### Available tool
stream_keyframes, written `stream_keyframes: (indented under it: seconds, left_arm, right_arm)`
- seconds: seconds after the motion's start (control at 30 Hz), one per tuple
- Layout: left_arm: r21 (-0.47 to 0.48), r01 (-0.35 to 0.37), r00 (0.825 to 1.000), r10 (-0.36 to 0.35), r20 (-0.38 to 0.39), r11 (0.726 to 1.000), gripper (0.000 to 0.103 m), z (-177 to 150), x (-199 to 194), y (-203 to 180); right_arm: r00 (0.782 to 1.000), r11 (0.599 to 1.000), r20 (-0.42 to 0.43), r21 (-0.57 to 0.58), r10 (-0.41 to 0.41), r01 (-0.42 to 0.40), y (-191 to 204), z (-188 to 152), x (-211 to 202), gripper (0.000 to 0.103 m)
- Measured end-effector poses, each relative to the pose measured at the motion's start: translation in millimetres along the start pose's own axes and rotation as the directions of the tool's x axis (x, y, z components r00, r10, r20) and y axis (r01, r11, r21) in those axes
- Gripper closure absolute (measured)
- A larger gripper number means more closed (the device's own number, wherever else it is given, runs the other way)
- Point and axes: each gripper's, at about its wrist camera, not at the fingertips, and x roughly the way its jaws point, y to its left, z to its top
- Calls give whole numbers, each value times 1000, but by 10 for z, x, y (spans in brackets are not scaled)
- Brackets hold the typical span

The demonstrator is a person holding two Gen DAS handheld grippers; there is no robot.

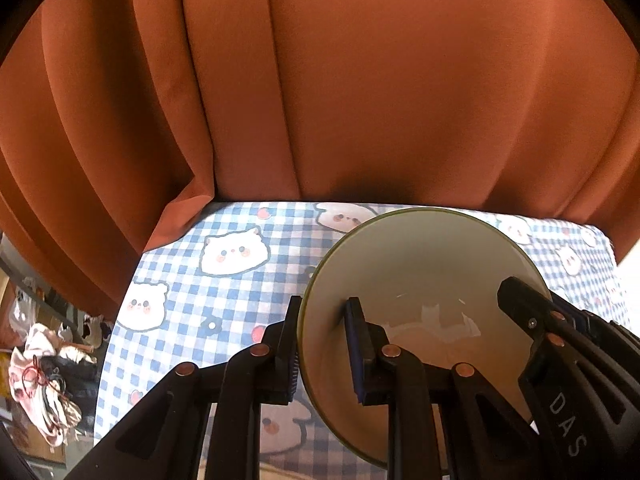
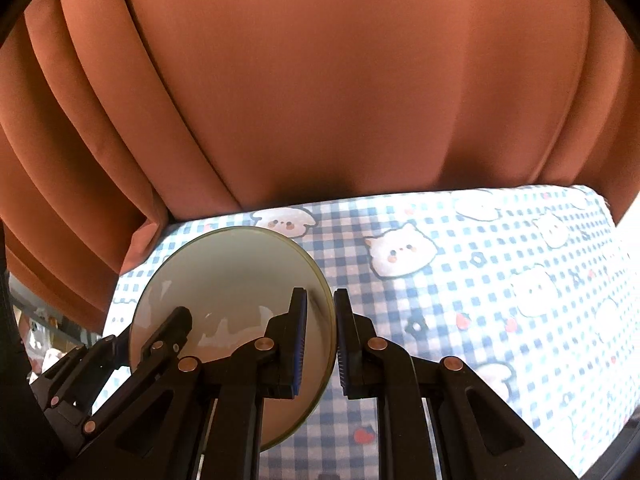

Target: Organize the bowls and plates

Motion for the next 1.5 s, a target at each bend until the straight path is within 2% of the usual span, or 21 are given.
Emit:
stream_keyframes:
  seconds: [0.3,0.5,0.7,0.9,1.23,1.5]
  left_arm:
    - [87,86,996,-86,-6,992,84,-354,-304,-181]
    - [129,116,993,-114,-25,985,84,-599,-418,-293]
    - [136,126,992,-124,-23,983,84,-821,-611,-477]
    - [106,91,996,-90,-18,990,84,-1037,-758,-636]
    - [24,13,999,-11,-50,1000,84,-1449,-793,-866]
    - [-43,-56,994,51,-100,998,84,-1696,-715,-930]
  right_arm:
    - [996,992,20,93,-82,80,-207,-446,-535,86]
    - [993,986,13,118,-121,119,-328,-742,-759,86]
    - [993,983,2,142,-120,119,-490,-1001,-909,86]
    - [996,990,10,110,-93,92,-659,-1132,-1054,86]
    - [999,1000,-45,8,-7,7,-924,-1390,-1007,86]
    - [992,996,-113,-66,49,-57,-1082,-1554,-866,86]
